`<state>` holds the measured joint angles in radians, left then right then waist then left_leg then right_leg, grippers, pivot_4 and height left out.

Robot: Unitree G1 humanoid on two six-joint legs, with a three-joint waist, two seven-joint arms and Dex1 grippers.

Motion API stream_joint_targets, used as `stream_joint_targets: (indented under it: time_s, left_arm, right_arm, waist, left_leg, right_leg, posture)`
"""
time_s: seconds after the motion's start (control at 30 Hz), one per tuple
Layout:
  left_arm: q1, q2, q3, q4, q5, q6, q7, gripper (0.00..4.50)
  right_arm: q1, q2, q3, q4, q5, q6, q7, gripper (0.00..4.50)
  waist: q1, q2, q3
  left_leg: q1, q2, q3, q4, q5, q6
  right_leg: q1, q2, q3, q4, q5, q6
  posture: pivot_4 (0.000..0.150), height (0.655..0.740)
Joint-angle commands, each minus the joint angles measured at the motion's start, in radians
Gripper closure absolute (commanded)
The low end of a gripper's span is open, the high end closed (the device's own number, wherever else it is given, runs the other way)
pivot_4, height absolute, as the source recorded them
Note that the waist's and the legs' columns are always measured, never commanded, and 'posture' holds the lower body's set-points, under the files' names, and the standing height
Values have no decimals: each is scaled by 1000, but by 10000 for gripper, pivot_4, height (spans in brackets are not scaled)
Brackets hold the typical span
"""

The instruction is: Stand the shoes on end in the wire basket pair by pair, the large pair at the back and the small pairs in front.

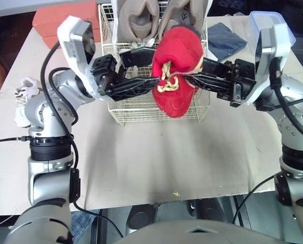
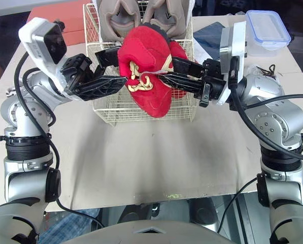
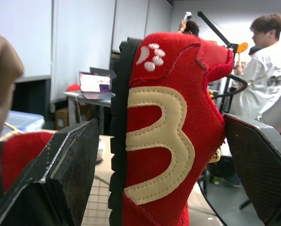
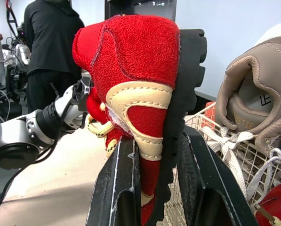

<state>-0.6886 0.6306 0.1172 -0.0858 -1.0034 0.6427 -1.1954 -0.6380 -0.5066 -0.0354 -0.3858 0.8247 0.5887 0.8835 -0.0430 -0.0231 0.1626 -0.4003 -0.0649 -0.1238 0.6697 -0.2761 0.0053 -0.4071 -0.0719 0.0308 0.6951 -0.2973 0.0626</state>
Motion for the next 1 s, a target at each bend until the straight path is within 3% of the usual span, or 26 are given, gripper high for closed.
stream_joint_targets:
  time_s: [0.03,0.17,0.3,0.47,0.7,0.77,0.87,1.0]
  left_arm:
    - [-13,5,3,7,15,18,-13,12227]
    - [-14,0,3,7,13,31,-22,31181]
    - [-12,-10,8,3,8,44,-22,43397]
    - [-2,-26,16,-4,35,19,-14,43833]
    - [3,-69,95,-32,90,-86,85,44212]
    - [24,-73,120,-65,96,-108,125,44212]
    - [62,-85,157,-126,109,-146,201,44212]
    - [93,-116,194,-192,220,-271,346,44212]
  right_arm:
    - [-12,3,-7,-67,43,-9,22,41755]
    - [-15,10,-2,-75,49,-4,24,41755]
    - [-15,12,-3,-79,53,2,23,41755]
    - [-23,-4,-1,-68,62,32,27,41755]
    - [-9,-51,-46,-66,87,56,16,7633]
    - [4,-68,-74,-67,76,42,-2,298]
    - [28,-95,-108,-75,64,30,-21,298]
    - [55,-150,-133,-94,37,19,-20,298]
  waist:
    - [0,0,0]
    - [0,0,0]
    - [1,0,0]
    - [1,0,0]
    - [1,0,0]
    - [0,0,0]
    - [2,0,0]
    - [6,0,0]
  left_leg:
    - [0,0,0,0,0,0]
    - [0,0,0,0,0,0]
    - [0,0,0,0,0,0]
    - [0,0,0,0,0,0]
    - [0,0,0,0,0,0]
    - [0,0,0,0,0,0]
    - [0,0,0,0,0,0]
    - [0,0,0,0,0,0]
  right_leg:
    - [0,0,0,0,0,0]
    - [0,0,0,0,0,0]
    - [0,0,0,0,0,0]
    - [0,0,0,0,0,0]
    - [0,-1,0,0,0,0]
    - [0,-2,0,0,0,0]
    - [0,-2,0,0,0,0]
    - [0,-2,1,0,0,0]
  posture:
    - [1500,7400]
    - [1500,7400]
    - [1500,7400]
    - [1500,7400]
    - [1500,7400]
    - [1500,7400]
    - [1500,7400]
    - [1500,7400]
